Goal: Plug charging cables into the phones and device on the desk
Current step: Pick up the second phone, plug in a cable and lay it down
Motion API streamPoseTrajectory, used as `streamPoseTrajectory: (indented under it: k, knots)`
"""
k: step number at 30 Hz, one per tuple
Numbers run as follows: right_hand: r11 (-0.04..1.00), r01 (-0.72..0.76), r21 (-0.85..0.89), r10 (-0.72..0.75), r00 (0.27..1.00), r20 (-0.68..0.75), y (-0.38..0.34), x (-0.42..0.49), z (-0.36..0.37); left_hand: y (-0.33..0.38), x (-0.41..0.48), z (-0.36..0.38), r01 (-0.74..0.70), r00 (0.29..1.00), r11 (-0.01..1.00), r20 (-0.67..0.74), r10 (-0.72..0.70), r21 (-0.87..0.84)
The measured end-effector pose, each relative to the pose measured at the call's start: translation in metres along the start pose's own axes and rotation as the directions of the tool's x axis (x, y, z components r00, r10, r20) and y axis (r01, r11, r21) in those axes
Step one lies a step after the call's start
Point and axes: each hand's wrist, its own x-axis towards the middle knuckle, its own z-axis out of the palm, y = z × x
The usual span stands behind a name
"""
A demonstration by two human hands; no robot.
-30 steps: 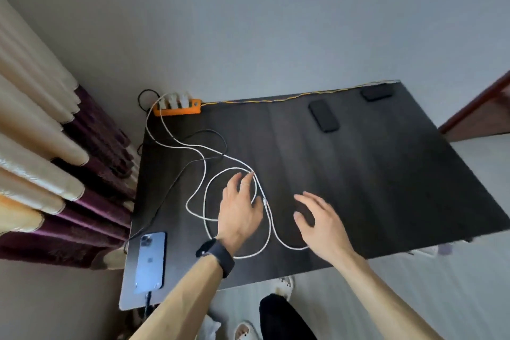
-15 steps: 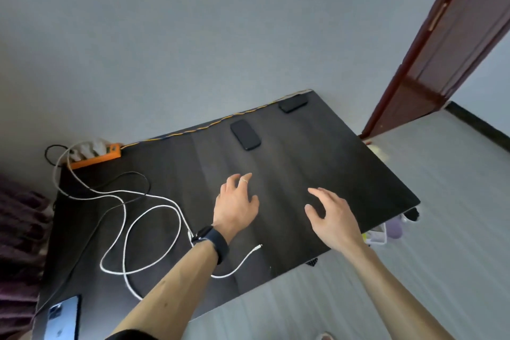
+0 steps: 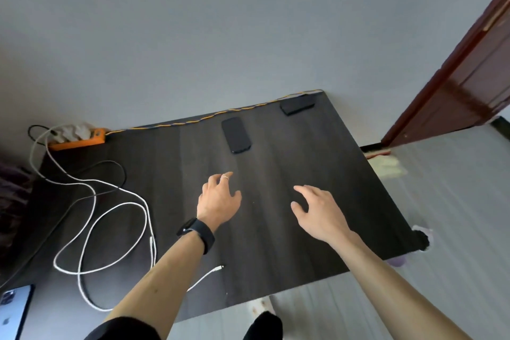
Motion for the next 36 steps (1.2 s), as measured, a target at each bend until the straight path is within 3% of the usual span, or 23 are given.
streamPoseTrajectory:
  k: [18, 25, 29, 32, 36]
  knots:
    - [0.96, -0.043, -0.276, 0.134, 0.939, 0.318, 0.031, 0.229, 0.063, 0.001, 0.225, 0.044, 0.238, 0.971, 0.963, 0.066, -0.232, -0.122]
    - [0.917, -0.011, -0.399, 0.163, 0.922, 0.35, 0.05, 0.245, 0.1, 0.021, 0.289, 0.073, 0.376, 0.916, 0.898, -0.052, -0.397, -0.231]
    - [0.91, -0.004, -0.414, 0.165, 0.921, 0.353, 0.052, 0.247, 0.099, 0.034, 0.309, 0.086, 0.363, 0.906, 0.909, -0.15, -0.396, -0.206]
    - [0.914, 0.002, -0.406, 0.154, 0.923, 0.351, 0.056, 0.248, 0.099, 0.037, 0.309, 0.089, 0.391, 0.899, 0.889, -0.109, -0.424, -0.237]
    - [0.918, -0.009, -0.397, 0.163, 0.92, 0.356, 0.057, 0.249, 0.1, 0.028, 0.277, 0.089, 0.342, 0.94, 0.938, 0.004, -0.342, -0.054]
